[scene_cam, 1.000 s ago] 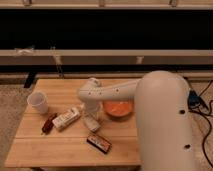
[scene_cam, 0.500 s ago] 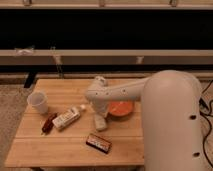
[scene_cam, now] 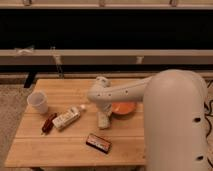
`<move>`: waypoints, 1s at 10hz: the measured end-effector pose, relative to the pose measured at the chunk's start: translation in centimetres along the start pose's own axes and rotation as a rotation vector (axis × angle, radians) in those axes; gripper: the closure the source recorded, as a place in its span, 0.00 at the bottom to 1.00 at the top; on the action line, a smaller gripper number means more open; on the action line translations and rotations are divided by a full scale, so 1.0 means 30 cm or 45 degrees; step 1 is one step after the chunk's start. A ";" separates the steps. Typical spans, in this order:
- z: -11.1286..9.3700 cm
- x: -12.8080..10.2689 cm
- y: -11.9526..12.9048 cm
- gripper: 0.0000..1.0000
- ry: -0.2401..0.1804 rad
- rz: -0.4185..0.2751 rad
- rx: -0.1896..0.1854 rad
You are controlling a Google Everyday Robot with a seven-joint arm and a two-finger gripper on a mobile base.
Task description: Wipe the white sponge on the table
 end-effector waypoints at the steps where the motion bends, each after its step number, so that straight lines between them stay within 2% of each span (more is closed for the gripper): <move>1: 0.001 -0.002 -0.007 1.00 0.024 0.019 -0.014; 3: -0.002 -0.037 -0.059 1.00 0.082 0.050 -0.044; 5: -0.011 -0.056 -0.087 1.00 0.102 0.069 -0.051; 10: -0.065 -0.117 -0.115 1.00 0.088 0.056 -0.034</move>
